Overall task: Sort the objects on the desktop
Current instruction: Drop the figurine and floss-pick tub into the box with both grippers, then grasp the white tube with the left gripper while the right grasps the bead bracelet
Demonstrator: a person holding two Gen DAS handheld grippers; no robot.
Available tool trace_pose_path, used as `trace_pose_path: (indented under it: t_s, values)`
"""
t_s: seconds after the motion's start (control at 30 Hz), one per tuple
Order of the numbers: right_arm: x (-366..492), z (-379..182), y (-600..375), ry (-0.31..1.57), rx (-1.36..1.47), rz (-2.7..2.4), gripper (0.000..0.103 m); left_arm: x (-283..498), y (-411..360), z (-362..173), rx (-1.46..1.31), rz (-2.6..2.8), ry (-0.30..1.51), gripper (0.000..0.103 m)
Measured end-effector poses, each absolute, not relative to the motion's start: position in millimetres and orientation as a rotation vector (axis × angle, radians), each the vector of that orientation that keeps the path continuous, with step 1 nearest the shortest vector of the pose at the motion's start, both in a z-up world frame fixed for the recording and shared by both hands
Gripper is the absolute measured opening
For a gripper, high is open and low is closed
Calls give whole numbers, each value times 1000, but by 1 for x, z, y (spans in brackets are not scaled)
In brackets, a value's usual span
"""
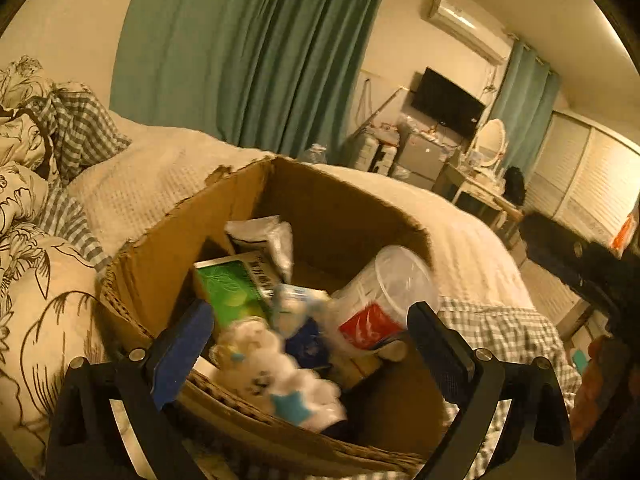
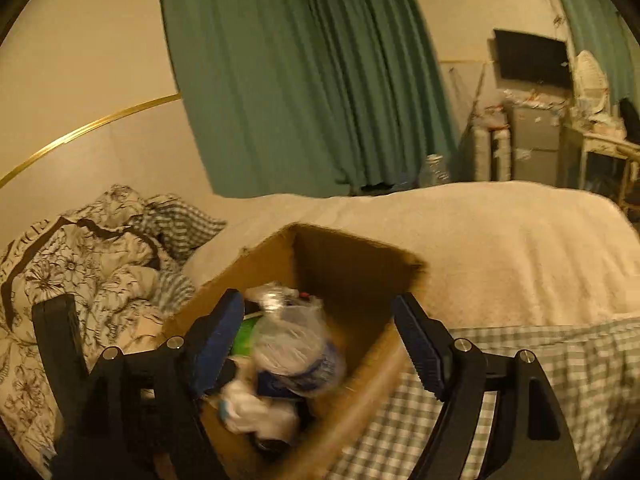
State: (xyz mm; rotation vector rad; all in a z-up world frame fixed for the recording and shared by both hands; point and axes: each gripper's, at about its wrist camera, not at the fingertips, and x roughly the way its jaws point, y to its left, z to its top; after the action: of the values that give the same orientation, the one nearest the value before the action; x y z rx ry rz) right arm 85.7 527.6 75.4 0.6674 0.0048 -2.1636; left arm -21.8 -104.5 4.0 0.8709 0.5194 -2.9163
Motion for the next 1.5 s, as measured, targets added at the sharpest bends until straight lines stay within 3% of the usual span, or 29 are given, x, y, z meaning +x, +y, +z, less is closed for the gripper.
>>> trace_pose_path:
  t_s: [0.2, 0.33, 0.6, 0.8, 1.1, 1.17, 1.2, 1.37, 1.47, 1.5]
  values:
    - [96, 78, 618, 76, 748, -2295, 77, 9, -41, 26, 907, -3097, 453, 101]
    - [109, 62, 687, 124, 832, -2380, 77, 22, 23, 16, 1101, -3221, 443, 101]
    - [107, -2, 752, 73, 1025, -2357, 76, 8, 83, -83, 1438, -3051, 248, 101]
    - [80, -65, 729, 145, 1154, -2229, 37, -26, 79, -117, 1585, -2897, 337, 98]
    - [38, -131, 698, 183, 1396, -2066, 35, -38, 78, -132, 1646, -2920, 331, 98]
    - [36, -133, 698, 155, 1406, -2048, 12, -39, 75, -131, 1652, -2928, 364, 98]
    - [37, -131, 698, 138, 1403, -2034, 11, -39, 74, -131, 1647, -2933, 375, 98]
    - [55, -102, 714, 157, 1274, -2228, 11, -37, 81, -129, 1667, -2970, 354, 98]
    - [61, -82, 738, 92, 1210, -2334, 11, -39, 97, -132, 1717, -2993, 239, 97]
    - [62, -78, 745, 76, 1200, -2358, 11, -39, 103, -133, 1716, -2985, 162, 91]
